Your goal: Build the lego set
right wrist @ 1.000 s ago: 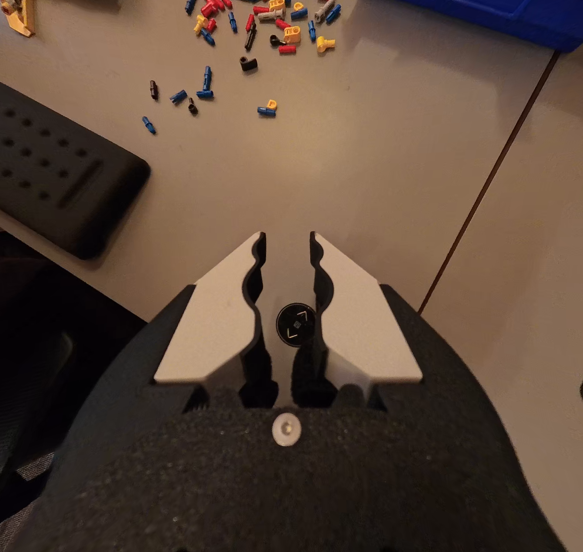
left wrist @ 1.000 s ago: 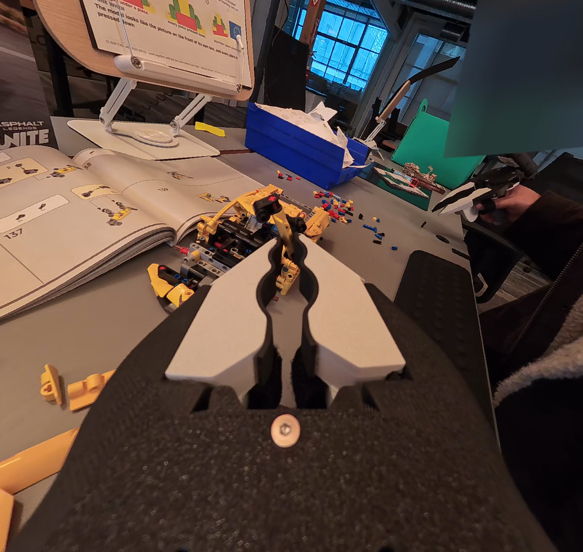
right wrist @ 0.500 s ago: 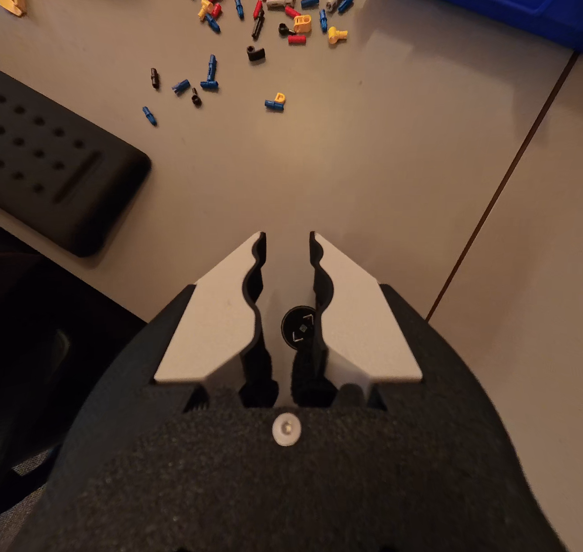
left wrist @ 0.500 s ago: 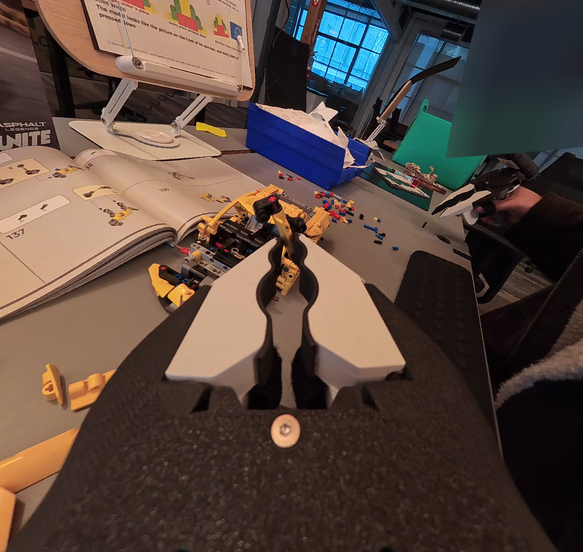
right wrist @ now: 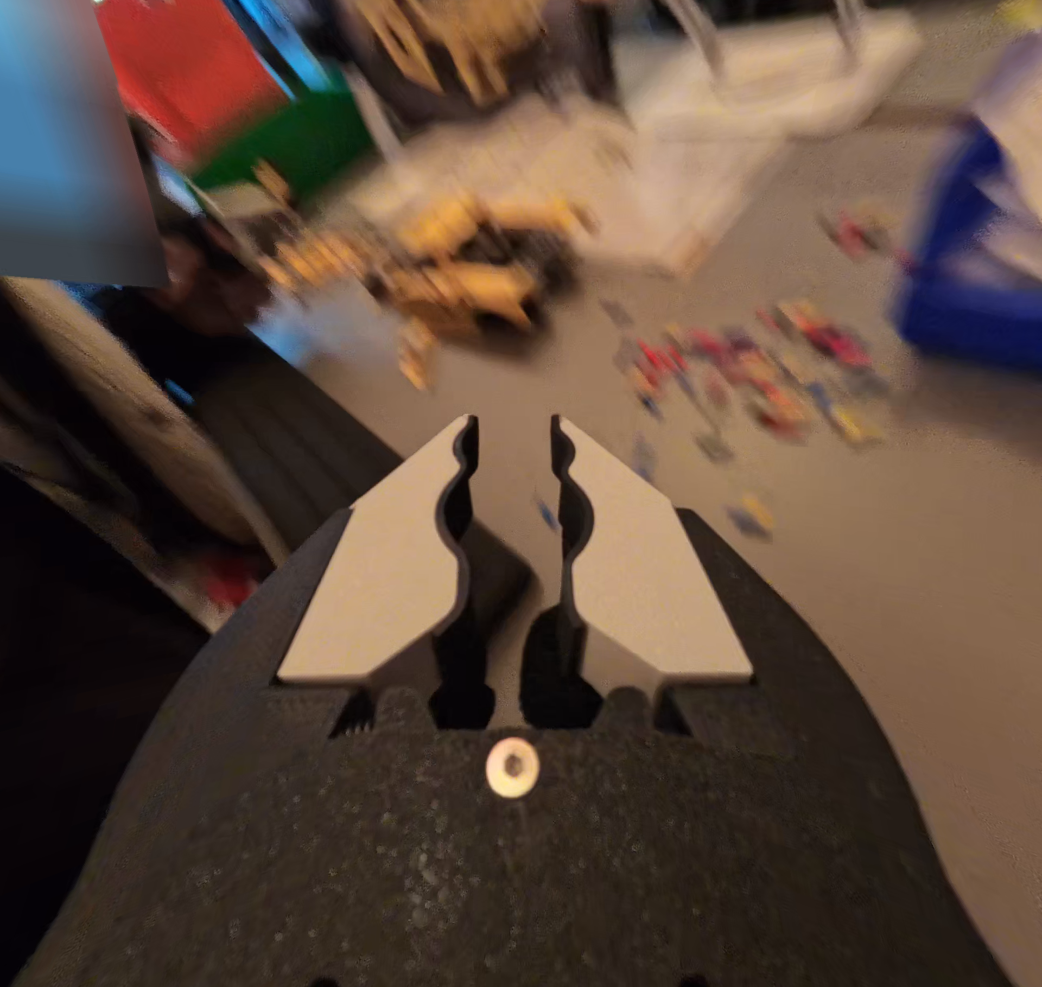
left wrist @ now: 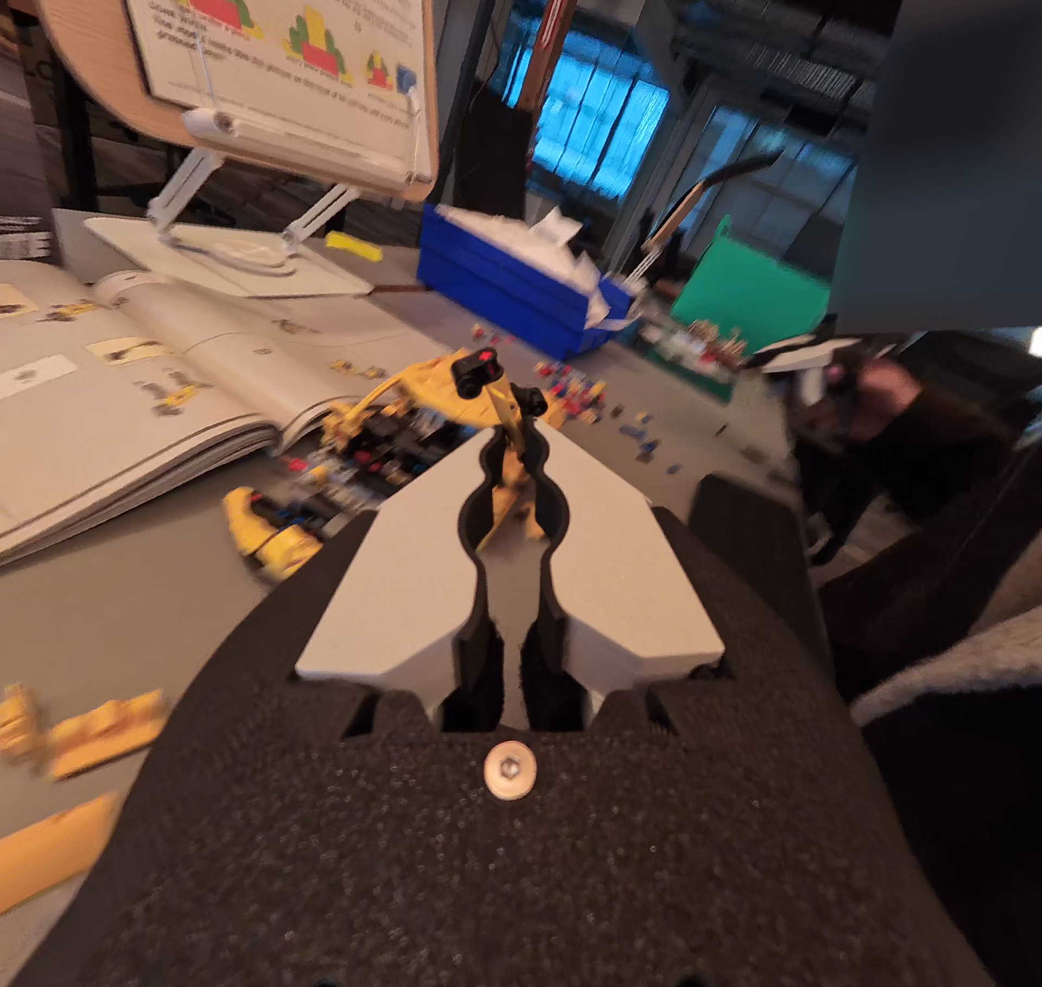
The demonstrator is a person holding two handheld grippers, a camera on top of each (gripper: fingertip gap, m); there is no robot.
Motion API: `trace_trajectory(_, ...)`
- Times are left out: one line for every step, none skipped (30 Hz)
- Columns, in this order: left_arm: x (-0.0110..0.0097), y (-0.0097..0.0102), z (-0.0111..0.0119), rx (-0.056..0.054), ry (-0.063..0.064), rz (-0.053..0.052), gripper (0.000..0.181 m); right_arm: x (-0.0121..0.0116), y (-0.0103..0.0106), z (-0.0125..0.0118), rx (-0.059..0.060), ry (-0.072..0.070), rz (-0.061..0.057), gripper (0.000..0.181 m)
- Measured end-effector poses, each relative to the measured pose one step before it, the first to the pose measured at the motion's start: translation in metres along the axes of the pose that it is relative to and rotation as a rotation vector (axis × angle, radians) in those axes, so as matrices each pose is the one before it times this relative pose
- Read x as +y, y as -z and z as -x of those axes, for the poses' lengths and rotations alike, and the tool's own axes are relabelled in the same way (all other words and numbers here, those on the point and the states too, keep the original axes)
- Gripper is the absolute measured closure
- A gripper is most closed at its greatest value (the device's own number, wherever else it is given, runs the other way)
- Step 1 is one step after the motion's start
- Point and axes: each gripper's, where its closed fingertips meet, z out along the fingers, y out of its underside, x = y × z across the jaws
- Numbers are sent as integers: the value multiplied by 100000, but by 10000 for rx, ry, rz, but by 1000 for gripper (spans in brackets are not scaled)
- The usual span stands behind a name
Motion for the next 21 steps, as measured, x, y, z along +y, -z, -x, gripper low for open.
trace_trajectory(-744, -170, -669, 288, 371, -339, 175, -2128, -2435, 2743, -896, -103, -1063, 156)
trace_trajectory(-807, -240, -900, 355, 431, -468, 175, -1140, -2976, 2522, -807, -14, -670, 156)
trace_trajectory(-781, -279, -982, 352, 482, -611, 175, -558, -3224, 2199, -680, -6, -527, 156)
trace_trajectory(-616, -406, -955, 287, 498, -617, 175, -207, -3267, 1869, -601, -101, -438, 157)
trace_trajectory(-334, -441, -744, 166, 548, -515, 175, 44, -3117, 1621, -596, -141, -380, 157)
trace_trajectory(-74, -456, -649, 107, 618, -386, 175, 295, -2851, 1124, -401, -74, -282, 158)
trace_trajectory(167, -404, -555, 54, 622, -238, 175, 550, -2523, 637, -87, 159, -93, 156)
trace_trajectory(324, -388, -341, -152, 610, -176, 175, 805, -2148, 410, 142, 662, 167, 155)
trace_trajectory(205, -168, -76, -306, 480, -230, 175, 767, -1786, 349, 289, 962, 222, 156)
trace_trajectory(121, -98, -132, -243, 355, -177, 175, 758, -1406, 166, 445, 1014, 281, 153)
trace_trajectory(126, 159, 20, -332, 273, -94, 175, 800, -925, 173, 460, 965, 402, 150)
trace_trajectory(181, 225, 488, -594, 138, 4, 175, 558, -503, 230, 421, 818, 286, 149)
trace_trajectory(197, 216, 382, -455, 69, 76, 175, 117, -202, 171, 385, 585, 77, 148)
trace_trajectory(108, 159, 73, -185, 99, 63, 175, -77, -70, 209, 248, 486, 46, 148)
trace_trajectory(88, 154, 109, -171, 131, 39, 175, -156, -64, 316, 111, 347, 19, 148)
trace_trajectory(28, 180, 208, -225, 71, -14, 175, -114, -131, 347, 30, 257, 60, 147)
trace_trajectory(108, 222, 49, -186, 20, -23, 175, -64, -104, 216, 86, 228, 107, 145)
trace_trajectory(91, 112, 142, -173, -21, 16, 175, -73, -8, 70, 167, 313, 66, 145)
trace_trajectory(76, 88, 74, -137, -30, 14, 175, 45, 43, -62, 218, 339, 120, 145)
trace_trajectory(93, 87, 45, -140, -44, 4, 175, 126, 66, -204, 277, 292, 143, 145)
trace_trajectory(63, 89, 63, -114, -61, -9, 175, 45, 80, -286, 283, 230, 36, 145)
